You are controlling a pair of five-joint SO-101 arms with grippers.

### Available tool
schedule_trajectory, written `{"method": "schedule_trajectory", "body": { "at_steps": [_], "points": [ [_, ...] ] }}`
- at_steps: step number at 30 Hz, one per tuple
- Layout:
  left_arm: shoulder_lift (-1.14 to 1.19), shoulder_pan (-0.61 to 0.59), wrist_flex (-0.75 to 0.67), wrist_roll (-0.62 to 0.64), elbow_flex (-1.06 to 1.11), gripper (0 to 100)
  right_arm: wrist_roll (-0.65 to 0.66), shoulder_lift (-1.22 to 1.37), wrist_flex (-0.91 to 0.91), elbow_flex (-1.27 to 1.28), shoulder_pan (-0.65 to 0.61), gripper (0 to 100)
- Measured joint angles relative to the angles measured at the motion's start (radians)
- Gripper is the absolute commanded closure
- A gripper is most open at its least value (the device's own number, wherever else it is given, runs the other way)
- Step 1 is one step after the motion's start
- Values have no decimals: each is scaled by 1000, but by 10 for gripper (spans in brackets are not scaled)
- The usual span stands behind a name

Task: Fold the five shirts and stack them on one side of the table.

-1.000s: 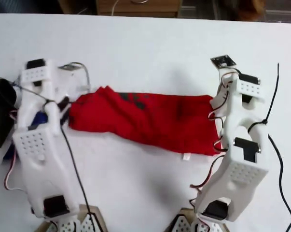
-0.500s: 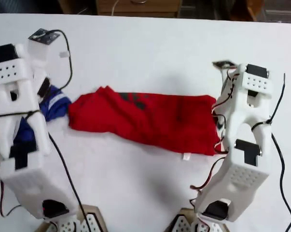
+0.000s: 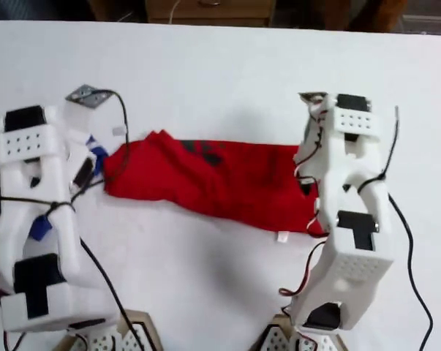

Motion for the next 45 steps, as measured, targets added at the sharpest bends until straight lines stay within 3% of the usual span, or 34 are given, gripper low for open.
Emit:
{"method": "schedule_trajectory", "body": {
  "at_steps": [6, 15, 18, 22, 36, 45],
  "points": [
    [-81, -3, -75, -6, 110, 970, -129, 87, -68, 0, 0, 704],
    [-115, -2, -121, -6, 120, 970, -187, 252, -141, -3, -3, 707],
    [-115, -3, -133, -6, 123, 972, -190, 276, -141, -6, -3, 785],
    [-115, -2, -137, -6, 124, 972, -192, 292, -149, -15, 8, 993],
    [-115, 0, -137, -6, 124, 972, -193, 295, -152, -23, 23, 978],
    [-115, -68, -137, -8, 69, 972, -155, 216, 12, -196, 2, 978]
  ]
}}
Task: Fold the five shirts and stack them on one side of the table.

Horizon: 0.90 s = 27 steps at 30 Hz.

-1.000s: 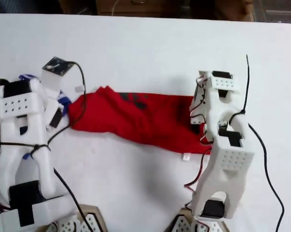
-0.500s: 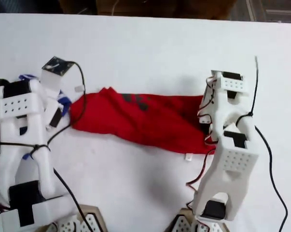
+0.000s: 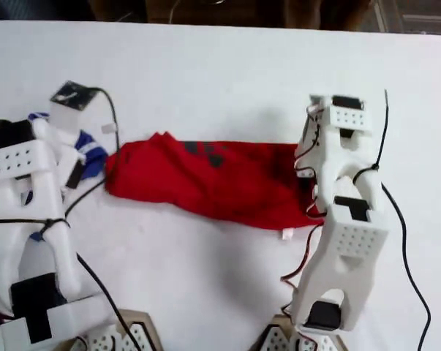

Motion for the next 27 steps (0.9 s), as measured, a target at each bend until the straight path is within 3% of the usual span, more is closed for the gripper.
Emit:
{"method": "schedule_trajectory", "body": {
  "at_steps": [11, 23, 27],
  "points": [
    [0, -66, 0, 0, -31, 972, 92, -167, 84, -71, -114, 978],
    [-44, -203, 0, 0, -75, 970, 252, -322, 78, -80, -471, 978],
    [-109, -267, 2, 0, -109, 969, 287, -322, -3, -80, -566, 979]
  ]
}}
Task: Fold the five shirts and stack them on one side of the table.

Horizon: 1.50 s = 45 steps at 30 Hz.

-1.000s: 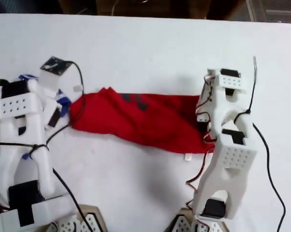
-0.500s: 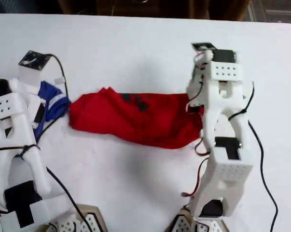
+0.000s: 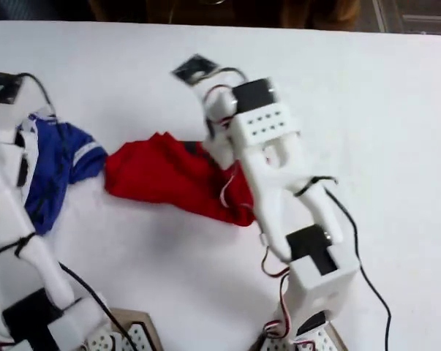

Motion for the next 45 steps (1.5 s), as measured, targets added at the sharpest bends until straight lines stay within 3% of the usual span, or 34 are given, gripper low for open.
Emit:
{"method": "schedule_trajectory", "body": {
  "at_steps": [7, 14, 25, 34, 41, 45],
  "points": [
    [-103, -123, 0, -80, 0, 970, 86, 3, -173, 0, -129, 979],
    [-130, -242, 0, -83, 0, 969, 152, 109, -305, 2, -233, 980],
    [-130, -374, 0, -157, 0, 969, 239, 215, -512, -25, -334, 980],
    [-130, -391, 0, -157, 0, 969, 244, 437, -519, -281, -354, 978],
    [-130, -391, 0, -158, 17, 969, 244, 577, -408, -451, -368, 975],
    [-130, -391, 0, -158, 28, 969, 244, 608, -327, -555, -373, 861]
  ]
}}
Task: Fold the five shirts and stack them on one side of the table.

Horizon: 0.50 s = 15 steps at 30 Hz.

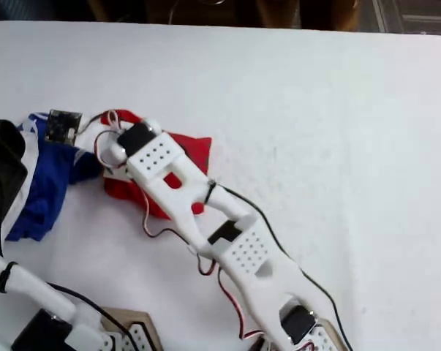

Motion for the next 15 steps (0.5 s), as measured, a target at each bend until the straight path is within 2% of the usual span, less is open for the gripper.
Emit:
{"method": "schedule_trajectory", "body": {
  "at_steps": [4, 15],
  "points": [
    [0, 0, 0, 0, 0, 969, 40, 0, 52, -51, 0, 760],
    [0, 0, 0, 0, 0, 969, 89, -44, 161, -107, 15, 758]
  ]
}}
